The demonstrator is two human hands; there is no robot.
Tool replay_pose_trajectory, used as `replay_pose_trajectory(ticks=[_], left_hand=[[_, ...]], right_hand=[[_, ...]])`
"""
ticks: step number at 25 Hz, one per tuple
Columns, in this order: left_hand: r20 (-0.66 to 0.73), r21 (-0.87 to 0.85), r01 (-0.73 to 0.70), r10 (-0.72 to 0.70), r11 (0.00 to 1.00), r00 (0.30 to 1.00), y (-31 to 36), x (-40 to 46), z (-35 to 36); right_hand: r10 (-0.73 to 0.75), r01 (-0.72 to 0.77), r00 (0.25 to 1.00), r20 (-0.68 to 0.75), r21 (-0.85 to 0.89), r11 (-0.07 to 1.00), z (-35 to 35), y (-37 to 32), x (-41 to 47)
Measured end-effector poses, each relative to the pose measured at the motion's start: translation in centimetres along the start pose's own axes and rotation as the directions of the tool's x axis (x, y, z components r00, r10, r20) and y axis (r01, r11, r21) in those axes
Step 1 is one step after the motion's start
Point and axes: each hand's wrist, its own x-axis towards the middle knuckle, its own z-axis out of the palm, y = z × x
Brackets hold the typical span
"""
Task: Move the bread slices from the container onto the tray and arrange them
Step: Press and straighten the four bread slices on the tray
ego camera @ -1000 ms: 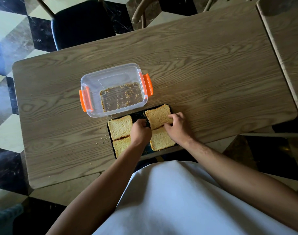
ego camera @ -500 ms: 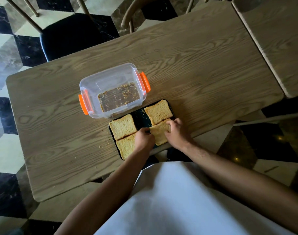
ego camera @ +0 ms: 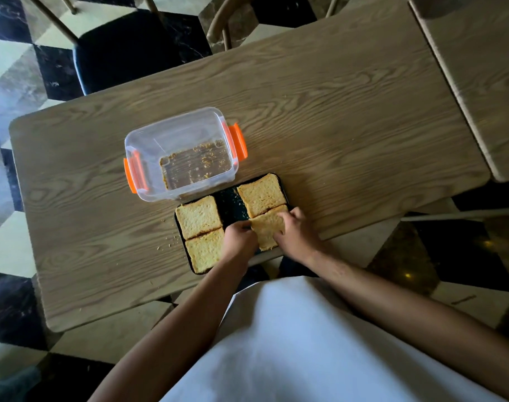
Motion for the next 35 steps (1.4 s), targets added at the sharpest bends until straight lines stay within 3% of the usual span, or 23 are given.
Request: replay_pose_trajectory(ticks=[12, 17, 20, 25, 35], left_hand=[[-0.006, 0.03, 0.003, -0.002, 1.0, 1.0, 0.6, 0.2, 0.2], [-0.157, 0.016, -0.13, 0.131, 0.991, 0.979, 1.5, -0.1, -0.6], [-0.125, -0.054, -0.207, 0.199, 0.977, 0.972, 2.9, 0.2, -1.0], [-0.104, 0.036, -0.199, 0.201, 0.979, 0.974, 4.3, 1.6, -1.2], [-0.095, 0.083, -0.212, 0.22, 0.974, 0.971, 2.9, 0.7, -1.3]], right_hand=[[-0.005, 0.006, 1.0, -0.013, 0.062, 0.998, -1.0, 0.2, 0.4], [-0.147, 0.148, 0.985, -0.09, 0.004, 0.989, -1.5, -0.9, 0.4], [-0.223, 0.221, 0.974, -0.043, -0.049, 0.974, -1.4, -1.7, 0.7], [-0.237, 0.237, 0.971, 0.013, -0.084, 0.968, -0.9, -1.7, 0.7], [-0.204, 0.204, 0.979, -0.03, 0.006, 0.979, -1.2, -1.2, 0.6]])
